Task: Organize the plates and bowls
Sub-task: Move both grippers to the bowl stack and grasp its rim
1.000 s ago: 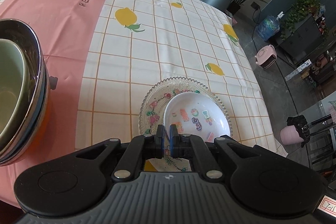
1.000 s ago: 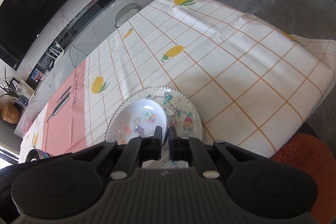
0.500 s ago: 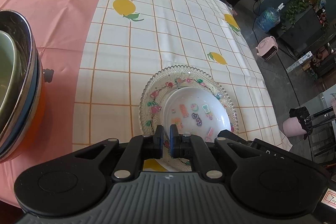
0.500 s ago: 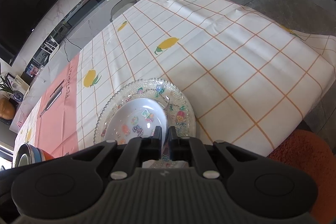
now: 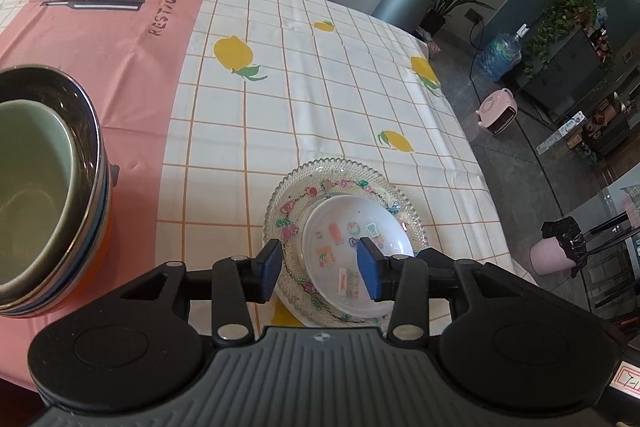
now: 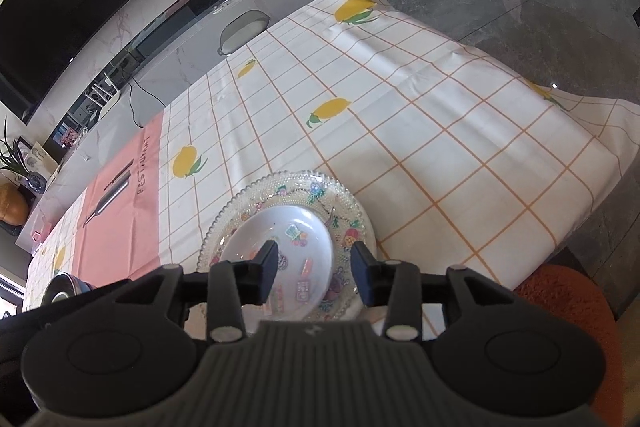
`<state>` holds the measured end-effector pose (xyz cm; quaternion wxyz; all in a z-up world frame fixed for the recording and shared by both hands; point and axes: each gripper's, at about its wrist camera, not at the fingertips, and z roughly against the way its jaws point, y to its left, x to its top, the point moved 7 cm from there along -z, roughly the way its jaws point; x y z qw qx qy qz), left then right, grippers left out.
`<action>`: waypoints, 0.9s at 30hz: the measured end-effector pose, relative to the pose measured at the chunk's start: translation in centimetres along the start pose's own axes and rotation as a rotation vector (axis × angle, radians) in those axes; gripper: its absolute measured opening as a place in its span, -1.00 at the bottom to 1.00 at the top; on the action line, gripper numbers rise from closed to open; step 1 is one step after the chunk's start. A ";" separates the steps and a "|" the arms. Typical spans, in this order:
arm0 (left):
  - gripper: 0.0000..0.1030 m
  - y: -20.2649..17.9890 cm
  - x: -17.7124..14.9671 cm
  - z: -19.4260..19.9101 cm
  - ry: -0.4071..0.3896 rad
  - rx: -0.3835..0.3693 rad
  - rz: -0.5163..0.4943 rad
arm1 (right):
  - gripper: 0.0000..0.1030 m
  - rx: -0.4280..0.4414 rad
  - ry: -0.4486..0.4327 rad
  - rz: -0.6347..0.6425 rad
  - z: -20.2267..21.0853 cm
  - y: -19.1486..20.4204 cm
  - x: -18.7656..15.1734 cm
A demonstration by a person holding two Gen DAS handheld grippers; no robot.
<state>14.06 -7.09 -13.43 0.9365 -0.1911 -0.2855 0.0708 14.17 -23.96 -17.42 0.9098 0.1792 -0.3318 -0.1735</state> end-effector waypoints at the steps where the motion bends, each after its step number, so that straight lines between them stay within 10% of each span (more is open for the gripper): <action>1: 0.03 -0.1 0.1 0.5 -0.008 -0.001 -0.006 | -0.15 0.000 -0.003 0.000 0.3 0.1 0.0; 18: 0.55 2.4 3.0 10.5 -0.091 -0.059 -0.125 | 0.53 0.066 0.010 0.093 3.6 6.6 -1.6; 27: 0.62 8.8 4.3 13.4 -0.192 0.100 -0.101 | 0.62 0.119 0.097 0.180 2.7 11.7 -4.6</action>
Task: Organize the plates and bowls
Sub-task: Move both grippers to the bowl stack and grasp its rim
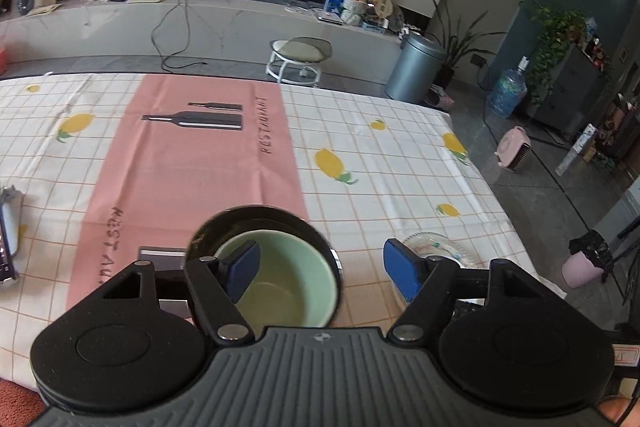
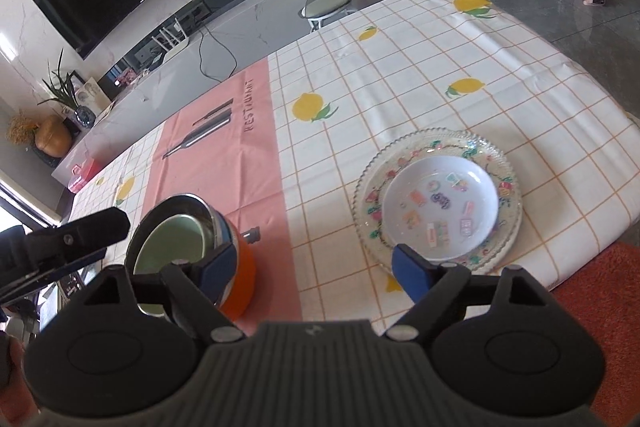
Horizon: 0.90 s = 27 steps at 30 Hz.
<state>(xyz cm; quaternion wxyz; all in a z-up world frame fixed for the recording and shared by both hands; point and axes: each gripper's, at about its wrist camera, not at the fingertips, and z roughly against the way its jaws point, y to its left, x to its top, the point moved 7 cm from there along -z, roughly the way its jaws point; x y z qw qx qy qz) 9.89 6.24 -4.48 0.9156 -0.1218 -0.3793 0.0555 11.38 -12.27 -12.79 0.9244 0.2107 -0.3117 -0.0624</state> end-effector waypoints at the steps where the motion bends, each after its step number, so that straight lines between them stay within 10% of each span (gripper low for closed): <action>1: 0.62 0.9 0.0 -0.1 0.003 0.004 0.023 | 0.63 0.003 0.010 0.006 -0.3 0.4 -0.2; 27: 0.51 9.5 -4.5 -5.8 0.186 -0.019 0.246 | 0.62 0.071 0.214 -0.061 -8.1 4.4 -2.4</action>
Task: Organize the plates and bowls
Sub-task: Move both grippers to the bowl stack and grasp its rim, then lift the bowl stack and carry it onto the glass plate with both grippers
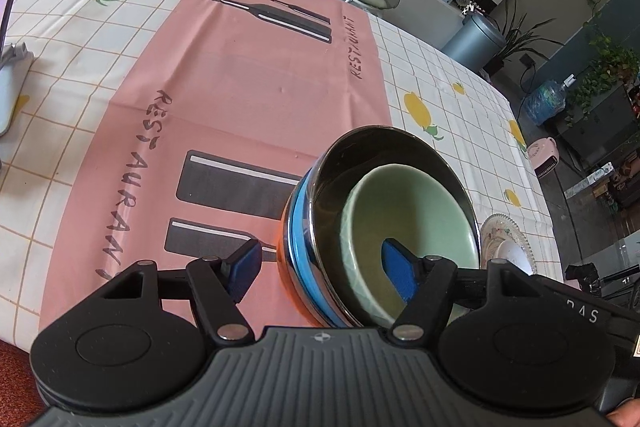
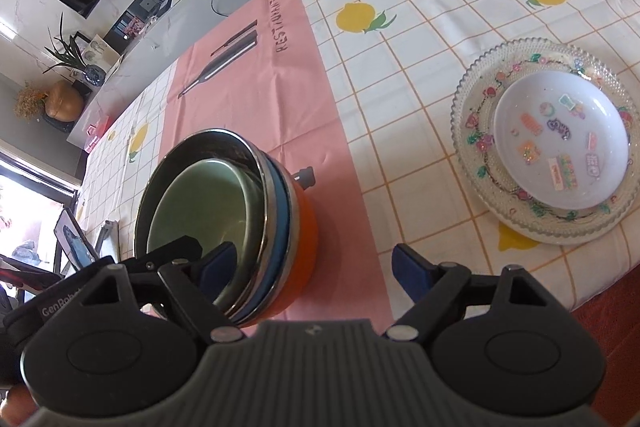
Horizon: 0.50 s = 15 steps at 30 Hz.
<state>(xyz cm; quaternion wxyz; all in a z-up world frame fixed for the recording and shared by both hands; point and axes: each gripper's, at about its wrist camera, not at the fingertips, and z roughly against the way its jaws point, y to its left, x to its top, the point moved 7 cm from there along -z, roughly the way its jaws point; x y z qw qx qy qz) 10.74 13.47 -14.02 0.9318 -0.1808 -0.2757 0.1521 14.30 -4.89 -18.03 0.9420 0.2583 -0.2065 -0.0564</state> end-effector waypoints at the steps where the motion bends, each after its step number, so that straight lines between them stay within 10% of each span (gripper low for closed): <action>1: 0.49 0.1 -0.1 -0.1 0.005 -0.004 0.004 | 0.61 0.002 0.008 -0.005 -0.3 0.0 0.0; 15: 0.07 1.2 -0.1 -1.3 0.032 -0.073 0.081 | 0.18 0.037 0.053 -0.059 -2.7 0.5 0.2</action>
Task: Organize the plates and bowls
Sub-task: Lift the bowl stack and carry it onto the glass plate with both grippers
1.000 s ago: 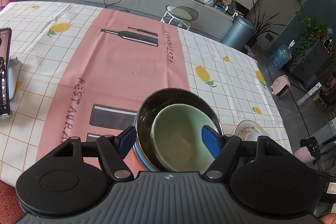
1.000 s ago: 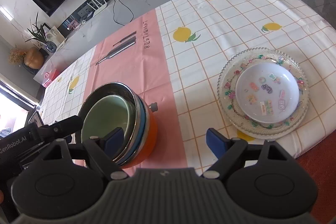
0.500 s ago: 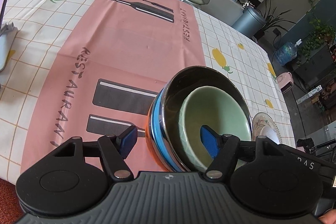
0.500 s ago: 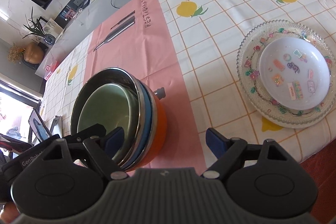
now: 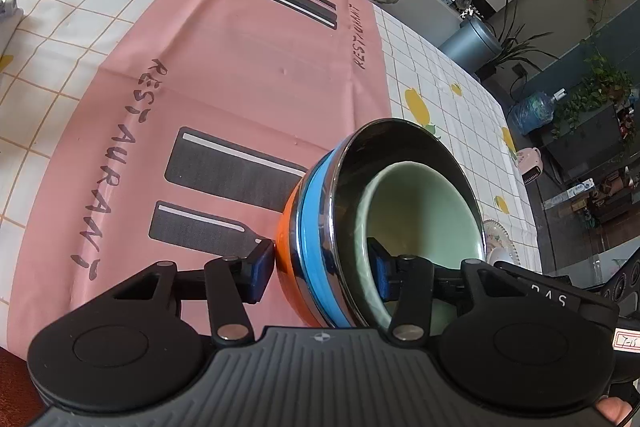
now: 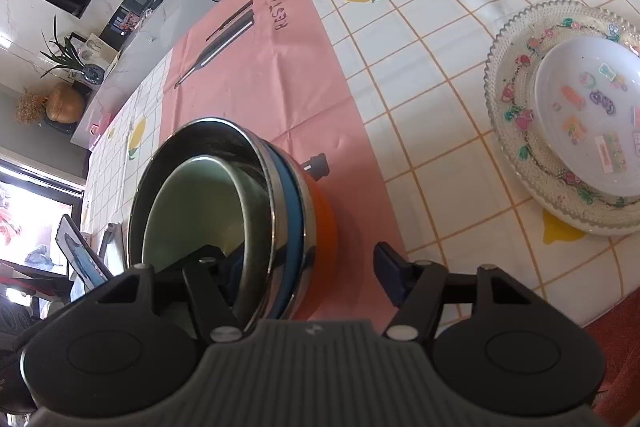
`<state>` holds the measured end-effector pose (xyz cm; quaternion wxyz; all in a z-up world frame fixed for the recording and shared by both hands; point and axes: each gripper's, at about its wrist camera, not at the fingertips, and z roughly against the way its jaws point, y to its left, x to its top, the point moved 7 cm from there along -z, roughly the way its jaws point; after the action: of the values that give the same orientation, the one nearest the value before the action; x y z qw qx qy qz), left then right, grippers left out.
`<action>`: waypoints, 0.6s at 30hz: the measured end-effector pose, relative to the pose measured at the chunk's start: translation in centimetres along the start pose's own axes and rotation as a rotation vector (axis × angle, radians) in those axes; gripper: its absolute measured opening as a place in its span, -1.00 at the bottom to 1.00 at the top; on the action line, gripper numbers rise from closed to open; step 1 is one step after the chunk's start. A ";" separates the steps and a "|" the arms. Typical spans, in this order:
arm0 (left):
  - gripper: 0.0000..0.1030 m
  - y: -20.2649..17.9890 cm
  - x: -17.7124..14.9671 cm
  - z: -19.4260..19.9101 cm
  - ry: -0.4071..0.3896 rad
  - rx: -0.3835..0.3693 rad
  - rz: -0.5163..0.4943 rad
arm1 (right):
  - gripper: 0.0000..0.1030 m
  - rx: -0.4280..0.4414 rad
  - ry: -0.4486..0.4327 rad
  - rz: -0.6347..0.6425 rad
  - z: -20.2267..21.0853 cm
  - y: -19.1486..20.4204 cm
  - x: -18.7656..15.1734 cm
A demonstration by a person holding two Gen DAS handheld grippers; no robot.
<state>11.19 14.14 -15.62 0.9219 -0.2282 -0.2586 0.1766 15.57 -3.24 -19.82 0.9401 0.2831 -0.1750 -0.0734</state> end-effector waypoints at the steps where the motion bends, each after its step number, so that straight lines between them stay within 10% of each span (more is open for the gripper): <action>1: 0.06 0.0 0.0 0.0 0.000 -0.001 0.001 | 0.10 0.008 0.000 -0.003 -0.1 0.0 0.1; 18: 0.04 -0.2 0.0 -0.1 0.008 0.015 -0.010 | -0.14 0.066 0.017 -0.055 -0.2 0.0 0.2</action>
<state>11.27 13.87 -15.61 0.9255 -0.2206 -0.2548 0.1729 15.79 -3.21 -19.95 0.9293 0.3194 -0.1614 -0.0911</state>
